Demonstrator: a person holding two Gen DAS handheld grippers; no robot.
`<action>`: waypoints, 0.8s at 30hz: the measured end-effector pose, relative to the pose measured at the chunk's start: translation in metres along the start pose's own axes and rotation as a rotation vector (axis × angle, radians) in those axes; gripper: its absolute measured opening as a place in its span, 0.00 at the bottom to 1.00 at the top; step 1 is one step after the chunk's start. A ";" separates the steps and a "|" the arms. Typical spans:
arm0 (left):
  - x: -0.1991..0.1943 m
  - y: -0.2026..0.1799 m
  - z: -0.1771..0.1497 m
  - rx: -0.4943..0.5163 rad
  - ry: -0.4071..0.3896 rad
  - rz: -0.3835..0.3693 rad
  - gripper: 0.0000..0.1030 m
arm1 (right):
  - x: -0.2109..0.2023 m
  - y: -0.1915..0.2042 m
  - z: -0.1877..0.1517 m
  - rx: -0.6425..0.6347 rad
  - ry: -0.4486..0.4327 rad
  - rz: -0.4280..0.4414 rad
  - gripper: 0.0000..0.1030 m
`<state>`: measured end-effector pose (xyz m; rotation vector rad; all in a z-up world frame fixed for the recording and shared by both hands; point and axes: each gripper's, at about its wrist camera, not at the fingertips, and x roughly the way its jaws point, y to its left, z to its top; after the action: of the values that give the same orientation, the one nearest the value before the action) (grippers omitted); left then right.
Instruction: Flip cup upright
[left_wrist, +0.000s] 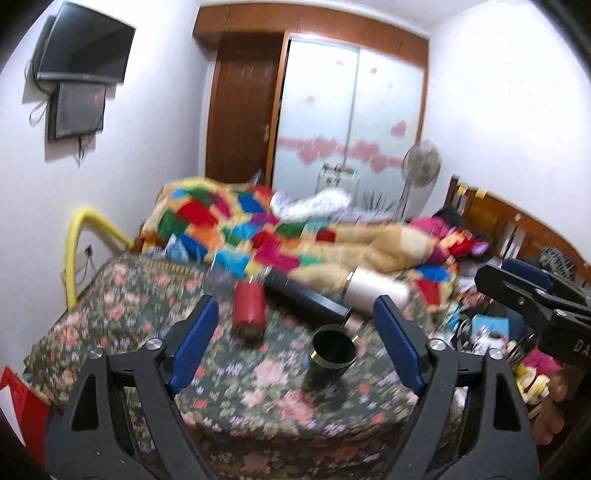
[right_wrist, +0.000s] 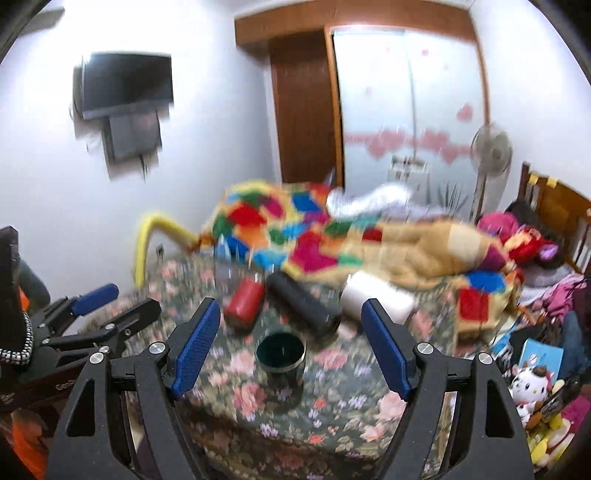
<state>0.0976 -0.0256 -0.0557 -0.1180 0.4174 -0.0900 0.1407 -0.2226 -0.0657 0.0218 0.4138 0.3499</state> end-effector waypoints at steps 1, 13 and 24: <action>-0.010 -0.003 0.004 0.001 -0.031 -0.008 0.87 | -0.011 0.002 0.002 0.001 -0.036 -0.004 0.74; -0.094 -0.024 0.017 0.036 -0.264 0.008 0.93 | -0.063 0.023 -0.002 -0.002 -0.242 -0.078 0.84; -0.103 -0.029 0.008 0.061 -0.280 0.033 0.99 | -0.071 0.018 -0.010 0.018 -0.243 -0.104 1.00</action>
<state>0.0054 -0.0418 -0.0040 -0.0624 0.1364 -0.0521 0.0696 -0.2301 -0.0452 0.0592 0.1764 0.2369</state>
